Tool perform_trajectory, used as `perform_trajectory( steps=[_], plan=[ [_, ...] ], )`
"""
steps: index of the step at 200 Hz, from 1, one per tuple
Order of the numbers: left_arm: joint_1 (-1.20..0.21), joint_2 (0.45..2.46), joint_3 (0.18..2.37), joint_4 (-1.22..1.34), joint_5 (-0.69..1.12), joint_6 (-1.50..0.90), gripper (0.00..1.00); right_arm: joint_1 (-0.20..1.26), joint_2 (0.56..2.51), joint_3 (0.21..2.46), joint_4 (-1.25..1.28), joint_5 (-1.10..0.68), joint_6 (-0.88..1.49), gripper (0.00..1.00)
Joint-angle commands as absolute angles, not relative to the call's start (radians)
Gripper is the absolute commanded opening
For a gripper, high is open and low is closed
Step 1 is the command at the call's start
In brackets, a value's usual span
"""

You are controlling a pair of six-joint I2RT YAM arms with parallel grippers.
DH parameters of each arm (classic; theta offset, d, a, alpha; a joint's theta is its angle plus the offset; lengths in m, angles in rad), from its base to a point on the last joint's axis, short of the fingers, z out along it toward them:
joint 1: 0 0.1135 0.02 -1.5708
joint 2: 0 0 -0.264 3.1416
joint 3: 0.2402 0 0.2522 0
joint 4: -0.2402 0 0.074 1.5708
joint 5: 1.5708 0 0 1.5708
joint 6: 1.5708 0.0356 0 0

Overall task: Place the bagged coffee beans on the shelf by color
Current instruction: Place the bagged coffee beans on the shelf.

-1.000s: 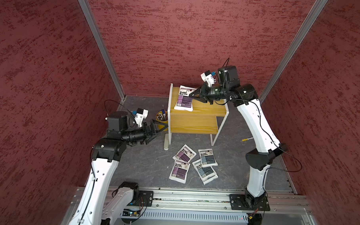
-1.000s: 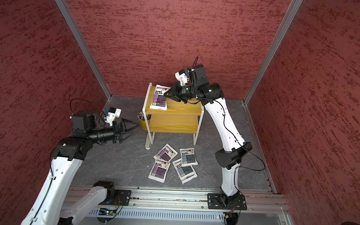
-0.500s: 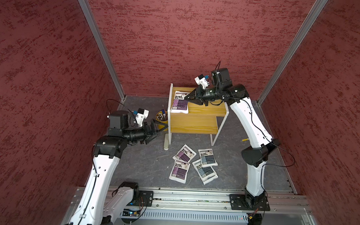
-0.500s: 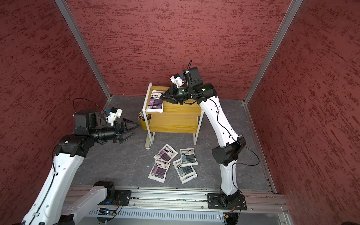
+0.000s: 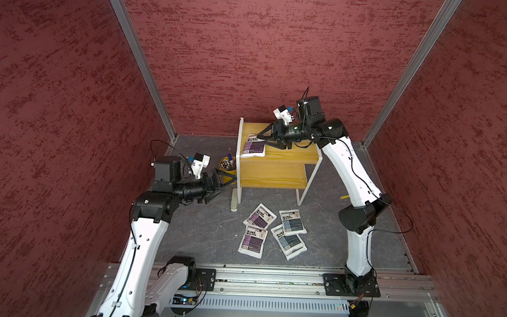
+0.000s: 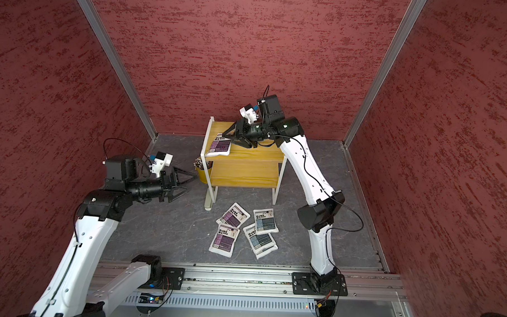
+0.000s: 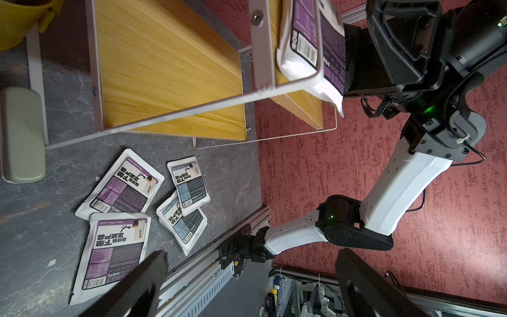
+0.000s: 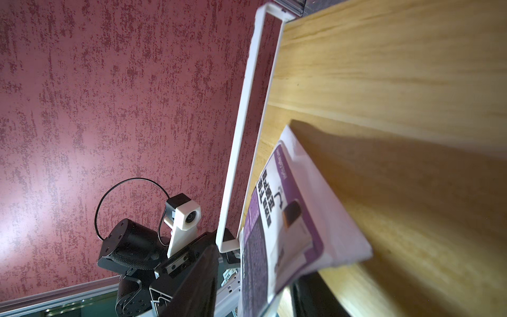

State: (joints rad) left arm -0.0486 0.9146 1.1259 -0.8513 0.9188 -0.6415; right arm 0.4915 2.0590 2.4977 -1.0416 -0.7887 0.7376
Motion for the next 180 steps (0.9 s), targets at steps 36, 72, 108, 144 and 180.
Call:
perform_trajectory(
  steps=[36, 72, 108, 144, 180],
  plan=[
    [-0.036, 0.886, 1.127, -0.862, 0.928, -0.624, 1.00, 0.487, 2.085, 2.529, -0.973, -0.795, 0.765, 0.48],
    [-0.035, 0.896, 1.144, -0.865, 0.929, -0.622, 1.00, 0.495, 2.089, 2.531, -0.982, -0.781, 0.767, 0.55],
    [-0.034, 0.891, 1.145, -0.872, 0.918, -0.617, 1.00, 0.495, 2.062, 2.534, -1.082, -0.677, 0.707, 0.68],
    [-0.034, 0.896, 1.154, -0.868, 0.916, -0.620, 1.00, 0.495, 2.059, 2.573, -1.166, -0.593, 0.664, 0.70],
    [-0.034, 0.898, 1.158, -0.860, 0.918, -0.621, 1.00, 0.507, 2.042, 2.574, -1.188, -0.579, 0.655, 0.70]
  ],
)
